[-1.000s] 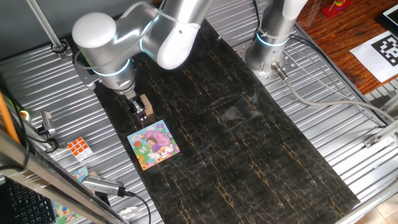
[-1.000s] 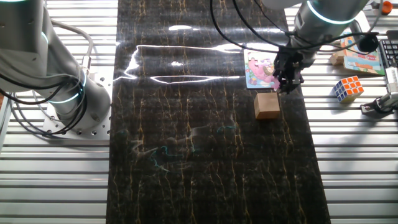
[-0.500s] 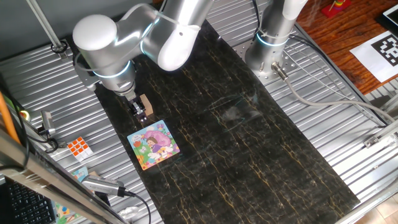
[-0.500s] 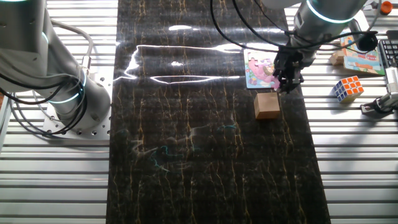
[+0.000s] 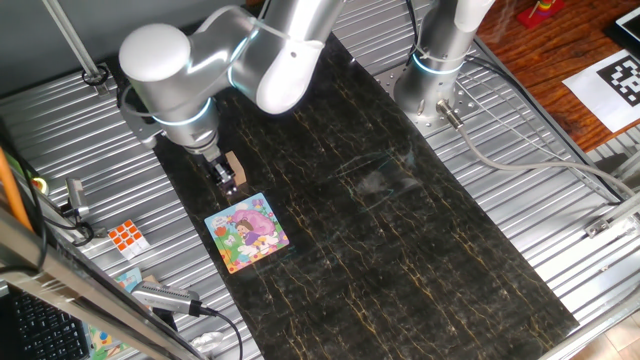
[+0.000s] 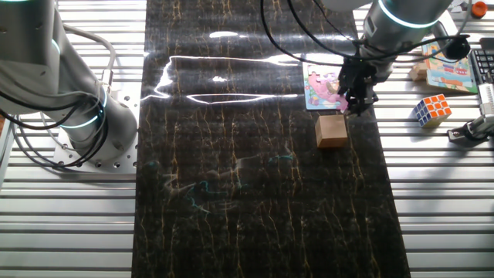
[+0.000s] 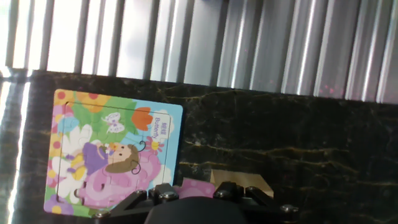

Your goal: Assemble one piece of a puzzle

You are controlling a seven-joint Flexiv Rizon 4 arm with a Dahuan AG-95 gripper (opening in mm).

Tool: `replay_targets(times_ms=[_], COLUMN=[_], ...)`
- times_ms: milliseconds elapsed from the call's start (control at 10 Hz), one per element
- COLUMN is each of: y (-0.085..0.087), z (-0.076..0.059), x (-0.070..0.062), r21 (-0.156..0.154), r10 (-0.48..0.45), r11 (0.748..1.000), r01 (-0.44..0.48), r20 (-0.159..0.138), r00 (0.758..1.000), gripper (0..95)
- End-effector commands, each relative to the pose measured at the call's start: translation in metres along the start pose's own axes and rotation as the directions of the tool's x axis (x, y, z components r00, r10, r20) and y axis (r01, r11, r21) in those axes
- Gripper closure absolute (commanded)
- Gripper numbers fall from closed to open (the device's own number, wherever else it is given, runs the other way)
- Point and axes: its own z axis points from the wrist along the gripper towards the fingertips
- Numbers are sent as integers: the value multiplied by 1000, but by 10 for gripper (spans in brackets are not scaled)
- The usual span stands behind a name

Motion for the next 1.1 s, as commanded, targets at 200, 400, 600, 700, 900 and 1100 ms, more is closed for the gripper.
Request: replay_targets(times_ms=[200, 400, 600, 700, 900, 1100], y=[0, 0, 0, 0, 0, 0], z=[0, 0, 0, 0, 0, 0], x=[-1, -1, -1, -1, -1, -1], r21=[-2, -2, -2, 0, 6, 3], r10=[-53, -61, -81, -105, -233, -263], r11=[999, 998, 997, 994, 973, 965], r01=[53, 61, 81, 105, 233, 263], r20=[5, 4, 4, 6, 2, -1], r00=[999, 998, 997, 994, 973, 965], gripper=[570, 570, 570, 570, 570, 570])
